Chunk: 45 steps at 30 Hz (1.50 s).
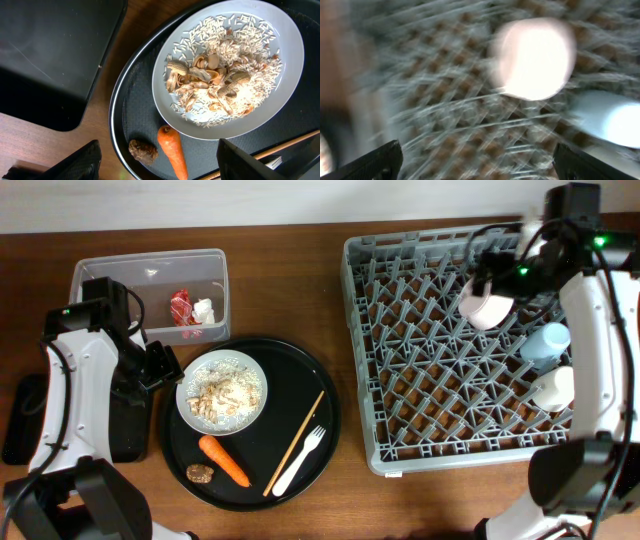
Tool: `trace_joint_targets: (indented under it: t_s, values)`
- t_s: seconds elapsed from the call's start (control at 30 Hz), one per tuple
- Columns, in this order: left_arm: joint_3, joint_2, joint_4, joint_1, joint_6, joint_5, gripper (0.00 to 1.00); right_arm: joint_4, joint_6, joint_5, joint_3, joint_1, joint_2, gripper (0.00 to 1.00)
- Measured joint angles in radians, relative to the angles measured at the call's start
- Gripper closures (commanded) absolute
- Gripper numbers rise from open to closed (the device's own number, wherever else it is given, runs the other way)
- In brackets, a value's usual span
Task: Sort waste into correct bins and load items into the dishwasher rack
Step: 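Release the pink bowl and lift the right gripper away, then move the right gripper to the white fork on the black tray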
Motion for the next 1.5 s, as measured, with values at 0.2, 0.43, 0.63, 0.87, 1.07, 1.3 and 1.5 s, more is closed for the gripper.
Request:
trace_joint_targets:
  t_s: [0.2, 0.43, 0.63, 0.87, 1.07, 1.3, 1.5]
  values:
    - [0.000, 0.000, -0.002, 0.000, 0.000, 0.000, 0.27, -0.082, -0.058, -0.126, 0.000, 0.234, 0.003, 0.01]
    - [0.000, 0.000, -0.007, -0.007, 0.000, 0.000, 0.27, -0.088, -0.002, -0.104, -0.007, 0.489, 0.003, 0.00]
    - [0.000, 0.000, 0.011, -0.097, 0.000, -0.001, 0.27, -0.069, 0.093, -0.099, -0.146, 0.621, 0.003, 0.01]
    - [0.000, 0.000, 0.018, -0.123, 0.000, -0.024, 0.27, 0.091, 0.346, -0.103, -0.373, 0.880, 0.007, 0.05]
    - [0.000, 0.000, 0.019, -0.123, 0.000, -0.030, 0.27, 0.272, 0.587, -0.084, -0.511, 0.983, 0.009, 0.17]
    - [0.000, 0.000, 0.019, -0.123, 0.000, -0.030, 0.27, 0.325, 0.771, -0.008, -0.574, 0.997, 0.058, 0.19]
    - [0.000, 0.000, 0.019, -0.123, 0.000, -0.030, 0.27, 0.341, 0.852, 0.037, -0.576, 0.997, 0.124, 0.23]
